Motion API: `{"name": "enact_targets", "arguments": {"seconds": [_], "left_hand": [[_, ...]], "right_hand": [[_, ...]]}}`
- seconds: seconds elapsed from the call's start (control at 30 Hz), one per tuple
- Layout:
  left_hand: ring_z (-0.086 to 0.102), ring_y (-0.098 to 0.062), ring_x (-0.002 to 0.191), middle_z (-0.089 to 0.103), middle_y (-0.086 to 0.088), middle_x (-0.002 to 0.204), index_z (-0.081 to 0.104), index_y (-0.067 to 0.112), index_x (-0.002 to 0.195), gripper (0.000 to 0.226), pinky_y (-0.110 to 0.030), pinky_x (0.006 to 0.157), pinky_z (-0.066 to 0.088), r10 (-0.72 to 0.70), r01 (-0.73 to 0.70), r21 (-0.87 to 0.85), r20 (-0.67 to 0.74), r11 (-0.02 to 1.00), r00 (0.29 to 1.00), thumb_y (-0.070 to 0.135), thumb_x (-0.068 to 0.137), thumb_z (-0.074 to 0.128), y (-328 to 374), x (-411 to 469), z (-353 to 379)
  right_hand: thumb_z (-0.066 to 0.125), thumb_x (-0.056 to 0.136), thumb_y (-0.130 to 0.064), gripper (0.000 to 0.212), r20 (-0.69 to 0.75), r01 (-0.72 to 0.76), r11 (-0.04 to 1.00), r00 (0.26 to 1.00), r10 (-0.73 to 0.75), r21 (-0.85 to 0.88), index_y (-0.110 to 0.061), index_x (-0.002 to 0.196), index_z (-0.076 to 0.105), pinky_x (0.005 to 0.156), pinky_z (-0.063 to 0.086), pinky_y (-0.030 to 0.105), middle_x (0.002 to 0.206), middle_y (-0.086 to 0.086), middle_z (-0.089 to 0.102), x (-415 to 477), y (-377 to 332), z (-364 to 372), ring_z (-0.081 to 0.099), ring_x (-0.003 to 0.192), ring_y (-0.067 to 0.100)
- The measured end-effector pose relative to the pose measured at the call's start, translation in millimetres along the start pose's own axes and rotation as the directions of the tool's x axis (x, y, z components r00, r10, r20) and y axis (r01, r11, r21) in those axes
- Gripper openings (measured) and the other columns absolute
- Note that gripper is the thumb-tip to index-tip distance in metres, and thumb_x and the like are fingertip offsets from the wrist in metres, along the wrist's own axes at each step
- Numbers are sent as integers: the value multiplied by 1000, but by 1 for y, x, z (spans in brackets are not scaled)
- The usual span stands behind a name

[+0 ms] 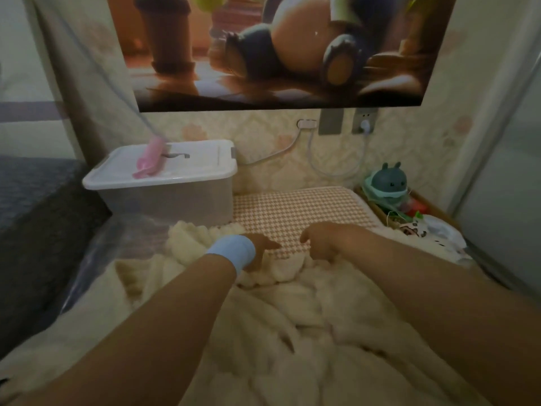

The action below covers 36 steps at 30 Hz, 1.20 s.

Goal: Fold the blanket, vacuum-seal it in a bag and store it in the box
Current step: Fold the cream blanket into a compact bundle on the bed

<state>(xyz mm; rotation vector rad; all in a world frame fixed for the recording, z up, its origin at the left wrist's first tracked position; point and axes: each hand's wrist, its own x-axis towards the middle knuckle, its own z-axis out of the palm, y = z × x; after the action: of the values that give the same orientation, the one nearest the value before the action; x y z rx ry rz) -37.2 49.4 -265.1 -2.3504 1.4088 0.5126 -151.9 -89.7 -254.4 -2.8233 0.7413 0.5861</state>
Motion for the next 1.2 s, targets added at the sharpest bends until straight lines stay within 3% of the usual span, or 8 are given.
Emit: {"name": "enact_targets", "arguments": {"seconds": [0.23,0.33,0.43,0.6,0.7,0.8,0.93,1.2], "left_hand": [[54,-27,122,53,-9,137,54,14,133,39,-36,100,44,-178,192,88,-146,977,973,26,96,50,-28,17,-5],[52,-35,121,52,-12,134,54,16,128,35,-45,99,42,-385,331,-198,-505,923,773,27,99,38,-65,8,-39],[56,-41,106,46,-16,122,53,14,119,30,-45,84,45,-453,303,-337,-667,892,591,26,96,39,-85,-5,-63],[49,-31,125,49,-11,139,50,14,136,53,-38,104,39,-314,337,39,-278,941,908,47,94,51,-82,-21,-59],[54,-30,119,55,-12,133,54,11,133,54,-37,101,43,-380,372,-80,-259,925,888,47,93,53,-97,-27,-67],[56,-35,104,57,-11,124,50,22,131,39,-41,89,48,-504,162,-563,-528,810,683,33,94,52,-108,-16,-84],[39,-36,132,31,-9,152,17,35,150,70,-41,108,34,-312,23,-585,-397,811,863,28,93,58,-99,-15,-70],[54,-16,115,60,8,125,65,34,115,26,-31,104,39,-187,122,-407,-124,905,975,37,89,62,-94,-90,18]], "right_hand": [[65,90,-29,41,109,-23,976,993,47,-216,-4,123,63,69,53,24,120,11,64,42,9,22,64,96,26],[59,94,-20,25,-33,-55,994,998,53,-90,1,105,68,40,42,20,104,15,69,42,11,-20,61,67,24],[55,95,-23,21,-347,-80,996,934,90,43,-8,106,66,63,44,28,108,15,70,38,9,-50,65,84,28],[53,101,-19,13,140,-170,979,973,185,-111,-8,97,58,48,47,28,72,9,59,14,13,-67,54,55,19],[57,93,-5,12,-265,-181,978,953,149,-102,-9,83,56,53,47,30,76,9,58,20,21,-86,57,64,21],[50,98,-15,23,-680,-151,970,692,242,191,-4,117,57,83,47,38,116,19,62,37,25,-100,61,105,36],[66,80,-52,96,-317,-88,979,938,143,182,-19,156,17,106,41,45,160,16,21,70,33,-80,38,138,38],[67,90,-37,45,86,297,914,939,-332,278,-27,134,62,112,40,32,138,-7,59,-43,-60,-15,55,126,13]]}}
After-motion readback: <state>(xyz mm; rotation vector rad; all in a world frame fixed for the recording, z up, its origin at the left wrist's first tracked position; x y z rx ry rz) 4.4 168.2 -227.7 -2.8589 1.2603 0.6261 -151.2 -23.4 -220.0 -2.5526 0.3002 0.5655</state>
